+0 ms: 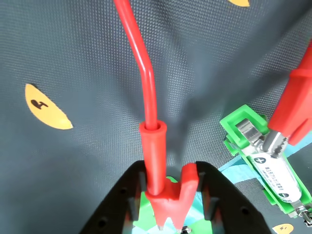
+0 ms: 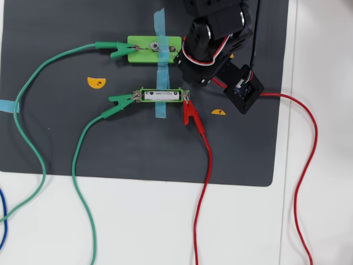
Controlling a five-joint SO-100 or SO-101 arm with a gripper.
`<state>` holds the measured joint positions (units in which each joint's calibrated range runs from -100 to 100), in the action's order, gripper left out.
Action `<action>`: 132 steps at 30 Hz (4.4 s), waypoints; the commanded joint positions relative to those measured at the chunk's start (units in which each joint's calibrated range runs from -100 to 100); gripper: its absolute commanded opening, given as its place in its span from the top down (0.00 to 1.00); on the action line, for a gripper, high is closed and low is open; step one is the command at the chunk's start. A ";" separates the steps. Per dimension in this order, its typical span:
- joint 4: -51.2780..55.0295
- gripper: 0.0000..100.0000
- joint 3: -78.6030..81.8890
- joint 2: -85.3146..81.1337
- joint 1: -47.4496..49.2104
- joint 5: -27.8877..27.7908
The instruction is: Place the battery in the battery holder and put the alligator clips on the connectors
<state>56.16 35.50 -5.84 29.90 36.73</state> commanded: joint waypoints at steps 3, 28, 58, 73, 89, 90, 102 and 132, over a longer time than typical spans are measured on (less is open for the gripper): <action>-0.68 0.99 0.21 -2.29 -0.27 0.39; -6.78 0.99 8.36 -8.24 -1.68 -0.29; -7.47 0.99 13.98 -9.09 -4.21 -5.65; -7.64 0.76 13.45 -8.92 -3.60 -16.07; -5.75 0.68 14.59 -15.39 2.16 -16.54; -4.63 0.68 14.77 -16.58 2.36 -16.54; 4.48 0.69 15.21 -25.00 2.26 -22.84; -1.19 0.69 33.36 -61.75 -26.72 -40.82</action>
<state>58.04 65.70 -63.04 4.14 -6.44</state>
